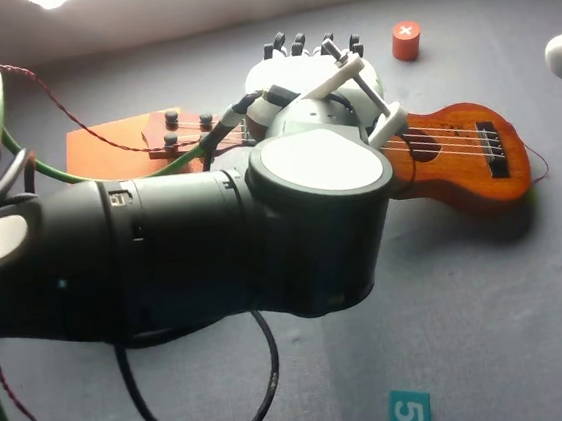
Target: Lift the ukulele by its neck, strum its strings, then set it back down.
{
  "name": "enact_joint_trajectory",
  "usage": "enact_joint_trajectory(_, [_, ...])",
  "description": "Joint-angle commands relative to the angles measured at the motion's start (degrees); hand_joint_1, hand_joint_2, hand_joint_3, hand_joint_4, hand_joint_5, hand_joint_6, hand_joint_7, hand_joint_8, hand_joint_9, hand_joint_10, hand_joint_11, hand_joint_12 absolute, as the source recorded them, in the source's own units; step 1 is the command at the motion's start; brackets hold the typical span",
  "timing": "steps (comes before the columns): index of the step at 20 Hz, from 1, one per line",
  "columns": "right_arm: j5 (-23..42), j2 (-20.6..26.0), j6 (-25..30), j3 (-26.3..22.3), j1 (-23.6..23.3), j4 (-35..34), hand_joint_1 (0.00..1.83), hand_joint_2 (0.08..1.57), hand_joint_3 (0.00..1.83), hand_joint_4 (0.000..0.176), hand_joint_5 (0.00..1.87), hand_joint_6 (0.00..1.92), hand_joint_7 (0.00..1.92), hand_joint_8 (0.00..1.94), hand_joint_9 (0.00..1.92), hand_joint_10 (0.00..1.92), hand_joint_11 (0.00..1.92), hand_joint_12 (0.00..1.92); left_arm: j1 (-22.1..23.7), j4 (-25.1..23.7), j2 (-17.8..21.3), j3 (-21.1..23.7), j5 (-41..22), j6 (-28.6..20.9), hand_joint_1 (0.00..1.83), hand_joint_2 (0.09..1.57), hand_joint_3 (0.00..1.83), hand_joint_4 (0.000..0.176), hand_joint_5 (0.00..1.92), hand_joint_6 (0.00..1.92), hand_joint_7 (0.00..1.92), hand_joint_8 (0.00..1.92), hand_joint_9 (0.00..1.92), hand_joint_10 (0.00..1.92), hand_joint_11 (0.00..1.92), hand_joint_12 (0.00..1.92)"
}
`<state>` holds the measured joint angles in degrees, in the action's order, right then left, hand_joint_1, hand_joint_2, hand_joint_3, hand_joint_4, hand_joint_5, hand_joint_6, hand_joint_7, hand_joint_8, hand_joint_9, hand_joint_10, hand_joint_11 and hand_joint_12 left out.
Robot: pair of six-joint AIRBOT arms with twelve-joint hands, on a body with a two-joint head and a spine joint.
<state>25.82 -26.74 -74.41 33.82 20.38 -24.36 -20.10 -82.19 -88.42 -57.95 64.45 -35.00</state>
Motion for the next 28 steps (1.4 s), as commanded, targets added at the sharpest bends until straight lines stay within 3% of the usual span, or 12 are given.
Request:
enact_joint_trajectory(1, [5.5,0.2,0.2,0.1,-1.0,0.7,0.24,1.28,0.00,0.000,0.17,0.01,0.16,0.01,0.15,0.02,0.00,0.30,0.0,-5.4,-0.3,-0.5,1.2,-0.1,1.11,1.03,0.00,0.000,0.00,0.00,0.00,0.00,0.00,0.00,0.00,0.00])
enact_joint_trajectory(3, [4.4,-0.1,0.2,0.1,-1.5,0.7,0.26,1.27,0.00,0.000,0.19,0.02,0.19,0.01,0.17,0.03,0.00,0.40,-0.4,-5.7,-0.9,-1.5,1.2,-0.1,1.12,1.02,0.00,0.000,0.00,0.00,0.00,0.00,0.00,0.00,0.00,0.00])
enact_joint_trajectory(5, [4.0,-0.3,0.2,0.1,-1.9,0.7,0.28,1.28,0.00,0.000,0.17,0.01,0.15,0.00,0.14,0.02,0.00,0.26,-1.0,-6.1,-1.6,-2.8,0.9,-0.3,1.10,1.02,0.00,0.000,0.00,0.00,0.00,0.00,0.00,0.00,0.00,0.00])
enact_joint_trajectory(10, [3.4,-0.4,0.5,0.1,-2.4,0.7,0.21,1.29,0.00,0.000,0.16,0.00,0.16,0.00,0.17,0.03,0.00,0.50,-2.1,-7.1,-2.9,-5.3,-0.1,-0.5,1.11,1.01,0.00,0.000,0.00,0.00,0.00,0.00,0.00,0.00,0.00,0.00])
enact_joint_trajectory(13, [3.3,-0.5,1.0,0.1,-2.6,0.7,0.24,1.28,0.00,0.000,0.18,0.01,0.16,0.00,0.16,0.03,0.00,0.39,-2.9,-8.3,-3.2,-6.4,-0.8,-0.5,1.08,1.02,0.00,0.000,0.00,0.00,0.00,0.00,0.00,0.00,0.00,0.00])
enact_joint_trajectory(14, [3.3,-0.5,1.0,0.1,-2.7,0.7,0.27,1.27,0.00,0.000,0.20,0.02,0.19,0.01,0.19,0.04,0.00,0.50,-3.1,-8.5,-3.2,-6.7,-1.0,-0.5,1.04,1.02,0.00,0.000,0.00,0.00,0.00,0.00,0.00,0.00,0.00,0.00])
enact_joint_trajectory(19, [3.3,-0.5,1.0,0.1,-2.7,0.7,0.22,1.28,0.00,0.000,0.18,0.01,0.19,0.00,0.18,0.04,0.00,0.54,-4.1,-8.6,-3.1,-8.8,-1.4,-1.0,1.08,1.01,0.00,0.000,0.00,0.00,0.00,0.00,0.00,0.00,0.00,0.00])
enact_joint_trajectory(22, [3.1,-0.5,1.0,0.1,-2.8,0.7,0.18,1.30,0.01,0.000,0.11,0.00,0.11,0.00,0.12,0.01,0.00,0.21,-4.6,-8.6,-3.3,-10.1,-1.9,-1.0,1.02,1.02,0.00,0.000,0.00,0.00,0.00,0.00,0.00,0.00,0.00,0.00])
enact_joint_trajectory(23, [2.9,-0.5,1.0,0.1,-2.8,0.7,0.20,1.29,0.00,0.000,0.12,0.01,0.12,0.01,0.12,0.02,0.00,0.18,-4.7,-8.6,-3.4,-10.3,-2.1,-1.0,0.98,1.02,0.01,0.000,0.00,0.00,0.00,0.00,0.00,0.00,0.00,0.00])
enact_joint_trajectory(26, [2.9,-0.5,1.0,0.1,-2.8,0.7,0.26,1.28,0.00,0.000,0.16,0.02,0.17,0.01,0.16,0.03,0.00,0.40,-5.0,-9.1,-3.4,-10.8,-2.5,-1.1,0.95,1.04,0.01,0.000,0.00,0.00,0.00,0.00,0.00,0.00,0.00,0.00])
enact_joint_trajectory(28, [2.8,-0.5,1.0,0.1,-2.8,0.7,0.24,1.29,0.00,0.000,0.16,0.02,0.17,0.00,0.17,0.04,0.00,0.42,-5.4,-9.1,-3.5,-10.9,-2.5,-1.2,0.93,1.04,0.01,0.000,0.00,0.00,0.00,0.00,0.00,0.00,0.00,0.00])
